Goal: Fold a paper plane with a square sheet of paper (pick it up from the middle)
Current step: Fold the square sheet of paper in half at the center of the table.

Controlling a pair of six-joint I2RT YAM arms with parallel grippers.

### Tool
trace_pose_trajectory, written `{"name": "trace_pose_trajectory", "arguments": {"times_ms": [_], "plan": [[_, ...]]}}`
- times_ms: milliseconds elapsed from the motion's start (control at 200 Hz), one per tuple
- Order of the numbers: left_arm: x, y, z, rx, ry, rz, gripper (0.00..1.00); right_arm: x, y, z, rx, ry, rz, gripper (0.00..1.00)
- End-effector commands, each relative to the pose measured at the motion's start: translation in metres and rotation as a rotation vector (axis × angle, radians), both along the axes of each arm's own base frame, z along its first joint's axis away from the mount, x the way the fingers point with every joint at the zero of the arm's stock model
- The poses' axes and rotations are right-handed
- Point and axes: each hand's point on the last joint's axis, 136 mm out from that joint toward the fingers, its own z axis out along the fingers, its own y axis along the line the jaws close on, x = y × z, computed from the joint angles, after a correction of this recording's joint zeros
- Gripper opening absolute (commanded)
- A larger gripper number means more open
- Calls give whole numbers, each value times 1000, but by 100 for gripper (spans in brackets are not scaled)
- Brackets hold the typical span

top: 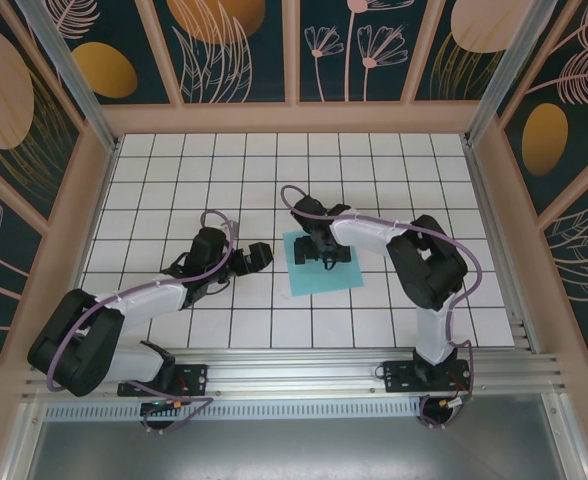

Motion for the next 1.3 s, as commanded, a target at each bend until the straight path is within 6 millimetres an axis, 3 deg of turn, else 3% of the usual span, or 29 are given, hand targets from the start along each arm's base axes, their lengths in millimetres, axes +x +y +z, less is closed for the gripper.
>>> {"name": "trace_pose_trajectory", "arguments": {"times_ms": [0, 75, 150, 440, 671, 1296], "plan": [[8, -11, 18, -40, -49, -24, 99, 5, 2, 12, -19, -13, 34, 96], [9, -12, 21, -45, -54, -29, 99, 10, 1, 22, -4, -36, 31, 96], [9, -13, 22, -48, -54, -31, 99, 10, -1, 18, -3, -30, 36, 97], [8, -15, 20, -52, -41, -39, 98, -7, -1, -22, 1, 71, 91, 97], [8, -11, 19, -45, -45, -24, 99, -24, -13, -50, -50, 142, 78, 96], [7, -10, 18, -39, -38, -22, 99, -9, -10, -29, -59, 74, 64, 90]]}}
